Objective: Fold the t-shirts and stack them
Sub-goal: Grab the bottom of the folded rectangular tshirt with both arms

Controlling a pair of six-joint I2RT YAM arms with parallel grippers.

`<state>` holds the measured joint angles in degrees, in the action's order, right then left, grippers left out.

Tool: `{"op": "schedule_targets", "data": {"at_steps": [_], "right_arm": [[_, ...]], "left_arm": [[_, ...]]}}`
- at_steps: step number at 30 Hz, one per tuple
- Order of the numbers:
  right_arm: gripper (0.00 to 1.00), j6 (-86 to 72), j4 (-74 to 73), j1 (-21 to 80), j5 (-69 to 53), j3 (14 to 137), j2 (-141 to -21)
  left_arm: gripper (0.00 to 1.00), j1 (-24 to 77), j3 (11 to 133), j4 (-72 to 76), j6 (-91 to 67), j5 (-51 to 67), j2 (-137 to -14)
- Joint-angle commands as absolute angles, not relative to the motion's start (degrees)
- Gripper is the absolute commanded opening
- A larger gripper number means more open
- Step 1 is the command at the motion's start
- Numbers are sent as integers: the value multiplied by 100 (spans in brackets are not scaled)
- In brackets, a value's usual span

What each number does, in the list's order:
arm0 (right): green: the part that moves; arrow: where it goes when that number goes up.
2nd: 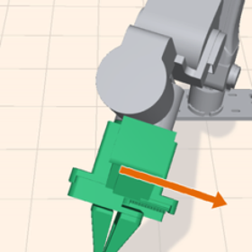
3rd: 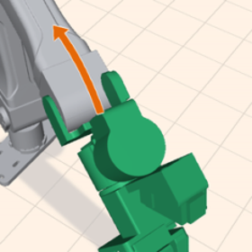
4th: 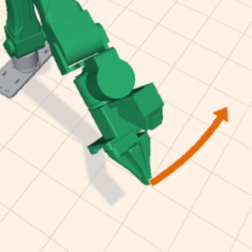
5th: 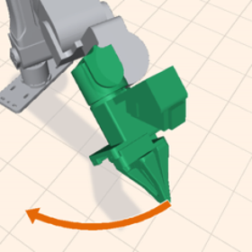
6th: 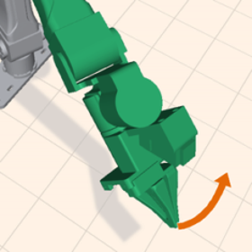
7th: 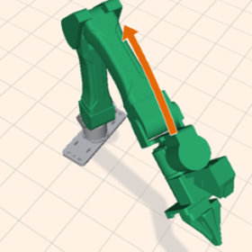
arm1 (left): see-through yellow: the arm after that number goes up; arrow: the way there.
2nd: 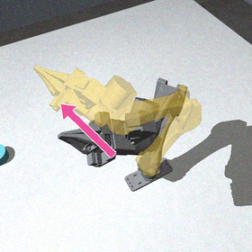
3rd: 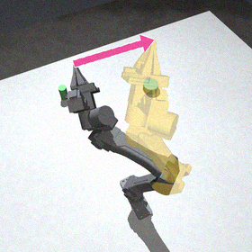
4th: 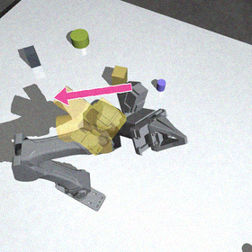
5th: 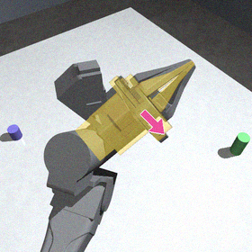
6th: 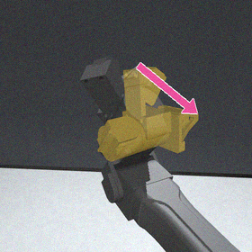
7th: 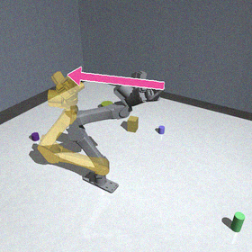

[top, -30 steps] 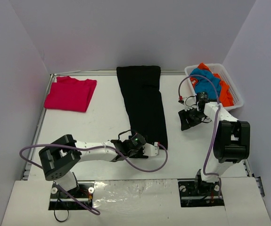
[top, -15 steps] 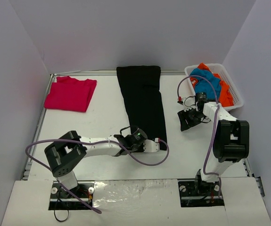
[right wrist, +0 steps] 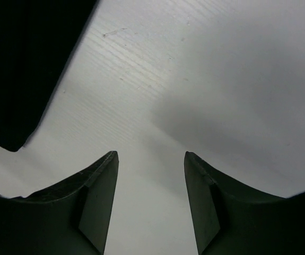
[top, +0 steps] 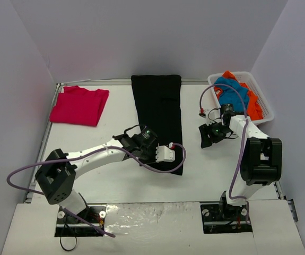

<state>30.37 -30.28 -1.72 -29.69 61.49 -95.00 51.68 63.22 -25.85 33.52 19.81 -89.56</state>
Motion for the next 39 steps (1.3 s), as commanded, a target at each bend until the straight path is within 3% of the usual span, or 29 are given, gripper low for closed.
{"op": "schedule_targets", "data": {"at_steps": [1,8,13,24,27,39], "right_arm": [[49,3260,-3445,-123,-3541,6275,-9202],[48,3735,-3612,464,-4307,6284,-8877],[52,4882,-3612,765,-4727,5977,-8456],[62,6828,-3208,817,-5308,5010,-7604],[64,6917,-3155,1203,-5248,4799,-7497],[56,5739,-1951,2909,-4219,4149,-7356]], "left_arm": [[2,5212,6363,-3357,3533,2566,-8877],[2,5212,6451,-3911,3683,2883,-9184],[3,5168,6249,-3569,3446,2795,-9132],[2,4457,5889,-2602,2734,3831,-9140],[2,4307,6038,-2645,2742,4008,-9333],[3,3938,6302,-2804,2795,4553,-9720]]}}
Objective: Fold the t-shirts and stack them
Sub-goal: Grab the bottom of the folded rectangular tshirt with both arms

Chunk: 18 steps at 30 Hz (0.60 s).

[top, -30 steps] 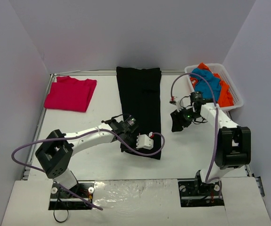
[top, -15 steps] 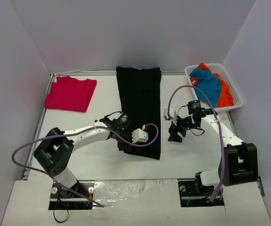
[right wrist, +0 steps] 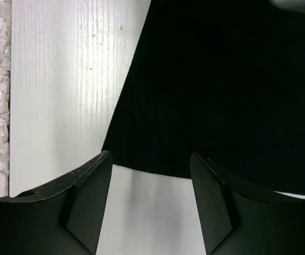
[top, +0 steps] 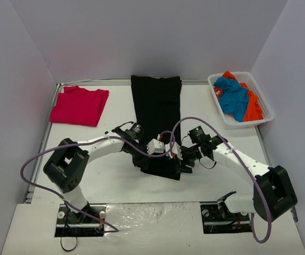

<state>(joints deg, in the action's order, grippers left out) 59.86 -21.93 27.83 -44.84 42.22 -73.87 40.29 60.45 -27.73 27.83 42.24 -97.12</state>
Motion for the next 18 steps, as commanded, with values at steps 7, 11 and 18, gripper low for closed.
{"op": "schedule_targets", "data": {"at_steps": [7,11,18], "right_arm": [[56,5651,-1828,3208,-4131,4069,-7532],[56,5625,-1898,3348,-4034,4052,-7707],[58,5634,-2021,3621,-3806,4113,-8033]], "left_arm": [[2,3586,6240,-2725,2602,4921,-9738],[2,3507,6266,-2777,2601,5089,-9800],[2,3463,6477,-3032,2698,5273,-10063]]}}
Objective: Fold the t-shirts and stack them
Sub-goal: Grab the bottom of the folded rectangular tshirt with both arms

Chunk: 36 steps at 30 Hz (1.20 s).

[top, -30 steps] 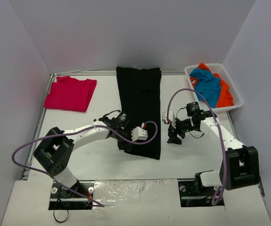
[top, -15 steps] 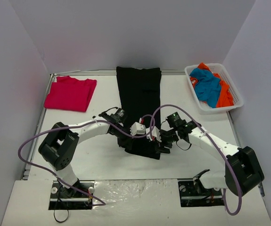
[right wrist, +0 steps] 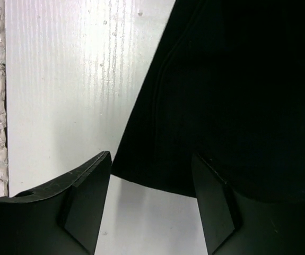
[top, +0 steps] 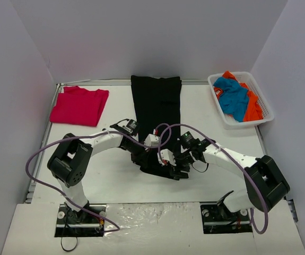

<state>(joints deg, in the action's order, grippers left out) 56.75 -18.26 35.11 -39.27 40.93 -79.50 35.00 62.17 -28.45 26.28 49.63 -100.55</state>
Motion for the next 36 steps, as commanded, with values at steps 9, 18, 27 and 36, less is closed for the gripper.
{"op": "schedule_targets", "data": {"at_steps": [9,18,27,36], "right_arm": [[62,5721,-2197,3937,-3481,4210,-8569],[34,5511,-1890,3955,-2963,4166,-8824],[0,5343,-1942,3902,-2962,4297,-8851],[0,5844,-3488,3788,-3867,5264,-8727]], "left_arm": [[2,3410,6495,-3050,2716,5379,-10108],[2,3375,6539,-3515,3146,5370,-10002],[2,3366,6399,-4016,3620,5291,-9668],[2,3366,7074,-5816,4894,5783,-9808]]}}
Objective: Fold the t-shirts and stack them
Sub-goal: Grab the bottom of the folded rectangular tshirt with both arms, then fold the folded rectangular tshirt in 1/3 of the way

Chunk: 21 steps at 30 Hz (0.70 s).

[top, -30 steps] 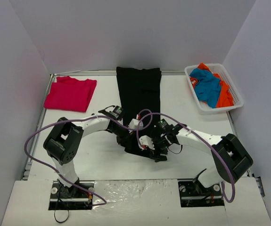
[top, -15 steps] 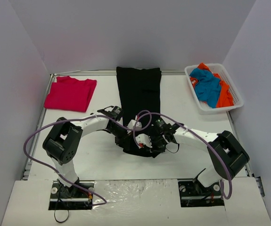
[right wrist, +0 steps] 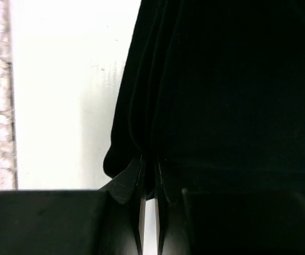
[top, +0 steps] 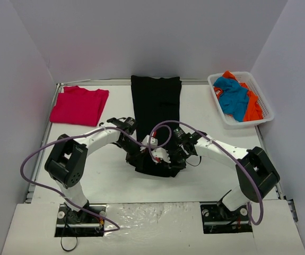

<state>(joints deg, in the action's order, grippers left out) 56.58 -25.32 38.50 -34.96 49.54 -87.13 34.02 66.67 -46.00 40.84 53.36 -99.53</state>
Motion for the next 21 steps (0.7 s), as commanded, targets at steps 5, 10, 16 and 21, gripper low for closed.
{"op": "schedule_targets", "data": {"at_steps": [5,10,16,21], "right_arm": [[0,6318,-4332,3771,-4236,5563,-8771],[0,6907,-5314,3797,-4648,5897,-8737],[0,7311,-5931,3858,-4711,6152,-8552],[0,8021,-6740,3876,-5009,6433,-8762]], "left_arm": [[2,3384,7663,-7668,6168,6011,-10195],[2,3392,7691,-8551,7292,6512,-10266],[2,3568,7620,-9351,8366,6706,-10230],[2,3823,7576,-9361,8412,6697,-9942]]}}
